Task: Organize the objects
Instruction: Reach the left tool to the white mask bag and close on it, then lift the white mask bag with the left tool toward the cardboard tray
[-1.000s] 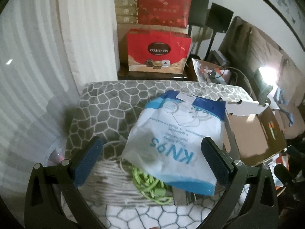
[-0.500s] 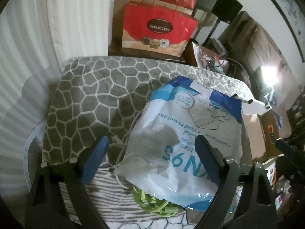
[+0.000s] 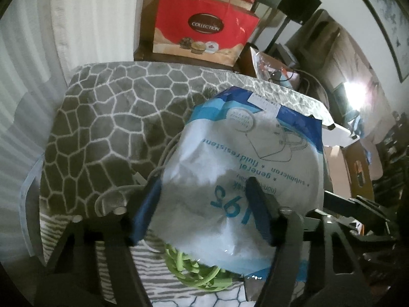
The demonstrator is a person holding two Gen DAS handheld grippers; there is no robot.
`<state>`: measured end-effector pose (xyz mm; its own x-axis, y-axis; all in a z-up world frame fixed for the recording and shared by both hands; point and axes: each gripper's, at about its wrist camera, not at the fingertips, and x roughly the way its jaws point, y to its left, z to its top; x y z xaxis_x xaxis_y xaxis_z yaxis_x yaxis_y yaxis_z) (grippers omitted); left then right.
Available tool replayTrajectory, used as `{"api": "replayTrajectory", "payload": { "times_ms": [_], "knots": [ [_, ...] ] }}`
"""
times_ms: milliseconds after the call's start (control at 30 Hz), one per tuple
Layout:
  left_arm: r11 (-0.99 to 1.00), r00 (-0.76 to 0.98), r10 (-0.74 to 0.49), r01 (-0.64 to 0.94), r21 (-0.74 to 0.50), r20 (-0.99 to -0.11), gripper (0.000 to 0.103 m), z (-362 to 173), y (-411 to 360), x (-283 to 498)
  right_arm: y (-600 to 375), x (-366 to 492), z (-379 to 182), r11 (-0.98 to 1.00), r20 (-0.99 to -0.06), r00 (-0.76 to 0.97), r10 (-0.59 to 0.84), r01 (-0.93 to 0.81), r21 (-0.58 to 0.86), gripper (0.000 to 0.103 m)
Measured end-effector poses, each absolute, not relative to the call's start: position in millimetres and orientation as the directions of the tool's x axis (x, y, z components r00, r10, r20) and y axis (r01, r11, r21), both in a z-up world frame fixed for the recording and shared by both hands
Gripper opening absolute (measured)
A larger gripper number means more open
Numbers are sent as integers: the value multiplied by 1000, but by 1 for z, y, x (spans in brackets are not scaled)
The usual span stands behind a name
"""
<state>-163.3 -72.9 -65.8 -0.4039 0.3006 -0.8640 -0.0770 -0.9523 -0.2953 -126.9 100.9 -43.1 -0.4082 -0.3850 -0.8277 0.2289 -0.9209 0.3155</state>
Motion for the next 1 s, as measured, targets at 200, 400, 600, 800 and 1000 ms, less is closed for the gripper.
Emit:
{"api": "replayTrajectory", "payload": {
  "times_ms": [200, 400, 600, 800, 1000],
  "knots": [
    [-944, -407, 322, -68, -323, -855, 38, -66, -76, -159, 88, -131, -49, -912, -835, -376, -402, 239, 332, 43],
    [-916, -433, 384, -67, -396, -815, 3, -55, -83, -150, 84, -130, -41, -915, -819, -418, -392, 265, 303, 21],
    [-890, -471, 444, -134, -435, -763, 0, -26, -71, -137, 81, -122, -24, -908, -794, -459, -399, 320, 271, 11],
    [-925, -474, 371, -117, -361, -798, 32, -25, -62, -142, 86, -114, -10, -903, -772, -487, -409, 338, 265, 6],
    [-885, -400, 442, -47, -463, -803, 74, -55, -73, -146, 100, -107, 1, -908, -763, -507, -401, 331, 258, 6]
  ]
}}
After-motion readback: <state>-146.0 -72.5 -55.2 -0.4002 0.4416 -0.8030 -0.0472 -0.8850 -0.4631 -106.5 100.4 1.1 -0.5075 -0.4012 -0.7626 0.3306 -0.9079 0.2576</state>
